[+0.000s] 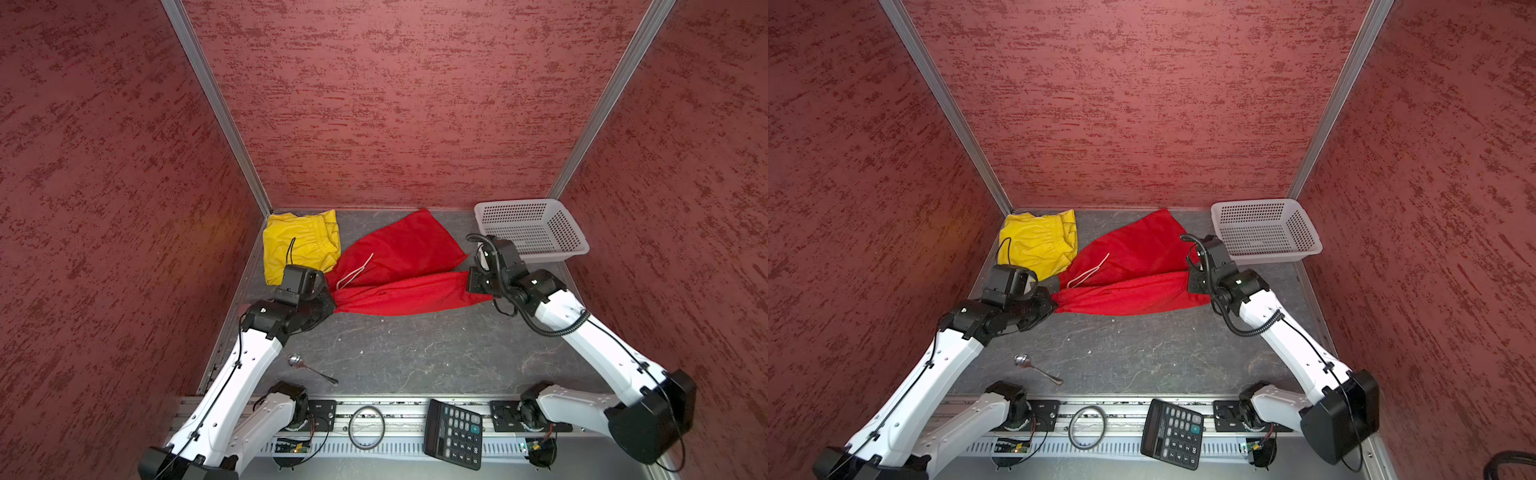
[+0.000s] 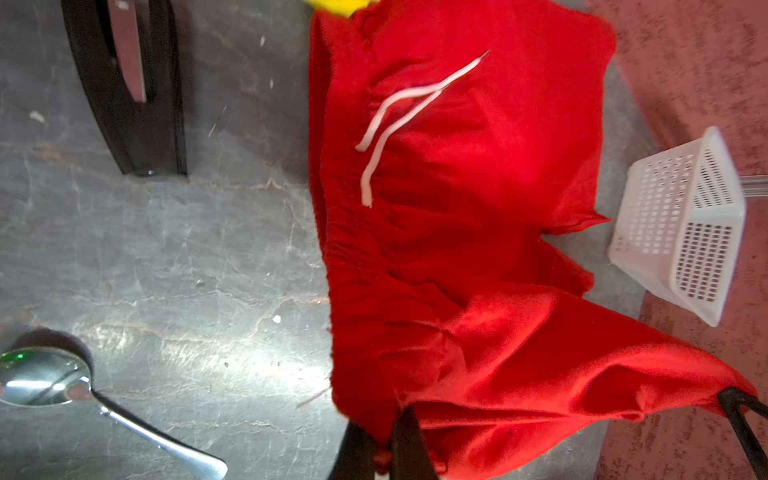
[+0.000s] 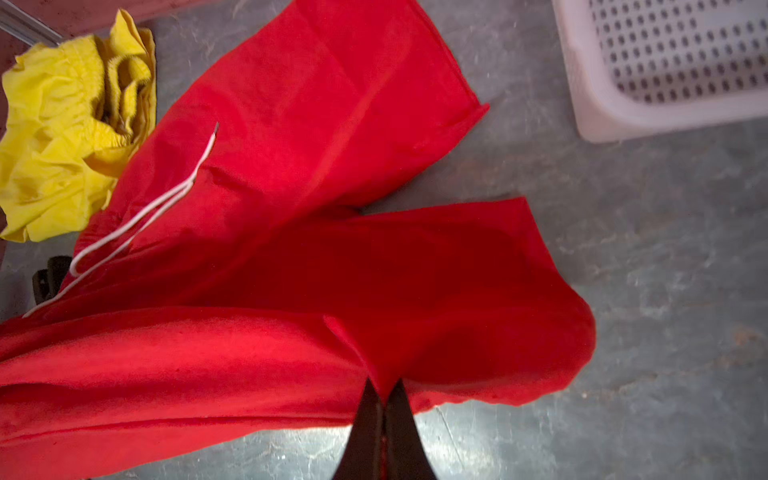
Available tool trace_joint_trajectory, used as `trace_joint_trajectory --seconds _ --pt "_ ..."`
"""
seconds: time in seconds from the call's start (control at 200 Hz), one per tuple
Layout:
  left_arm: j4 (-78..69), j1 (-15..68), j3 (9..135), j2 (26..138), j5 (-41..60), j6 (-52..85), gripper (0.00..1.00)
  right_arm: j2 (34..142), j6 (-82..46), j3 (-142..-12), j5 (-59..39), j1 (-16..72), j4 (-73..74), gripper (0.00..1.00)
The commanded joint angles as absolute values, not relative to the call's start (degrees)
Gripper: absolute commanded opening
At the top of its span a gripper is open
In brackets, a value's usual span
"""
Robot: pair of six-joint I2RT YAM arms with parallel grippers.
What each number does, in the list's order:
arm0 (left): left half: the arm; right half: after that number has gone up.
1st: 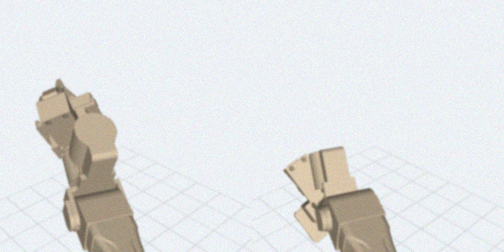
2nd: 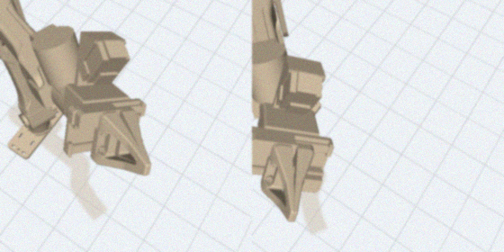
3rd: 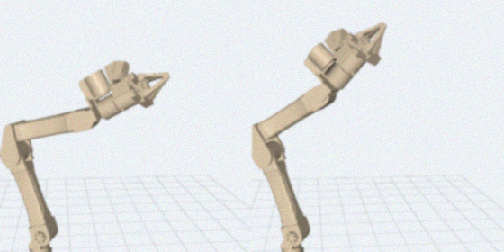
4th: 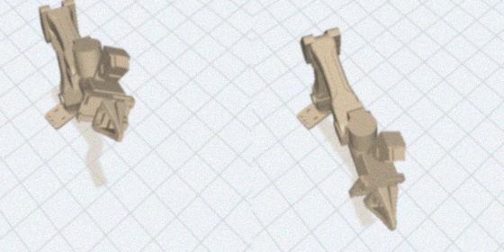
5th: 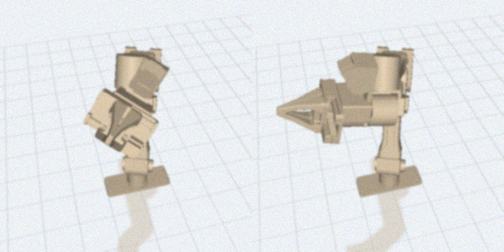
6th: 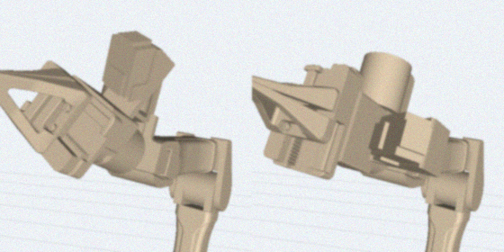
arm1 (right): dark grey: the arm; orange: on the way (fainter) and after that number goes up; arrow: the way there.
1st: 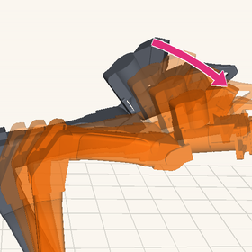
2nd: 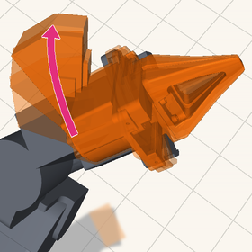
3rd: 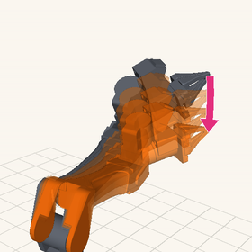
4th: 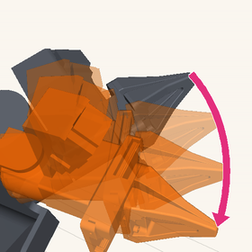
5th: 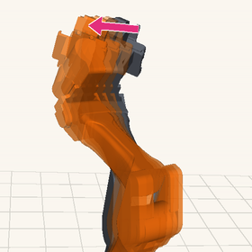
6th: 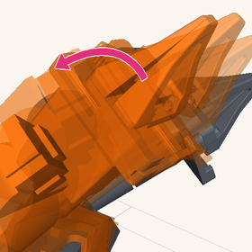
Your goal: Fold and stack the shorts
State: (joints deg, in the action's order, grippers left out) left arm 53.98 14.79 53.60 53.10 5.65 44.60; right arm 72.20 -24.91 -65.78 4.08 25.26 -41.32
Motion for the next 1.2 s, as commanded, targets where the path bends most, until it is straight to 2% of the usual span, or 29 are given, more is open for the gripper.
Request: trace_joint_trajectory --seconds 0.0,0.245,0.566,0.616,0.701,0.726,0.847,0.982,1.127,1.197 --pt "54.67 13.48 57.30 56.51 1.94 42.16 0.00 77.69 -19.52 -72.48 5.64 22.87 -35.60 0.05" --pt "48.47 8.26 63.24 64.69 4.11 39.94 0.00 97.69 -13.96 -91.62 2.18 19.72 -32.93 0.05" --pt "39.84 -0.24 68.54 80.14 9.88 37.49 0.00 130.06 -10.81 -126.75 -3.15 17.36 -36.25 0.05" --pt "38.77 -1.06 68.96 82.97 10.58 37.55 0.00 135.73 -10.77 -132.93 -4.23 17.23 -37.01 0.15" --pt "37.22 -2.17 69.56 87.71 11.34 37.53 0.00 145.23 -11.54 -144.04 -6.10 17.05 -39.01 0.49" --pt "36.91 -2.52 69.76 89.05 11.51 37.53 0.00 147.52 -12.03 -146.71 -6.55 16.82 -39.37 0.56" --pt "35.25 -4.59 70.07 93.23 11.67 38.10 0.23 152.52 -15.41 -150.28 -9.73 15.62 -37.03 0.68" --pt "34.45 -7.36 70.91 93.82 12.04 38.81 0.57 149.40 -16.76 -145.02 -11.13 14.00 -32.98 0.71" --pt "37.00 -8.13 73.44 90.62 9.09 38.11 0.75 140.30 -14.02 -134.39 -8.87 13.62 -29.95 0.71" --pt "37.69 -7.85 73.28 87.41 7.68 37.88 0.79 134.78 -13.30 -126.20 -7.08 13.67 -27.99 0.71"
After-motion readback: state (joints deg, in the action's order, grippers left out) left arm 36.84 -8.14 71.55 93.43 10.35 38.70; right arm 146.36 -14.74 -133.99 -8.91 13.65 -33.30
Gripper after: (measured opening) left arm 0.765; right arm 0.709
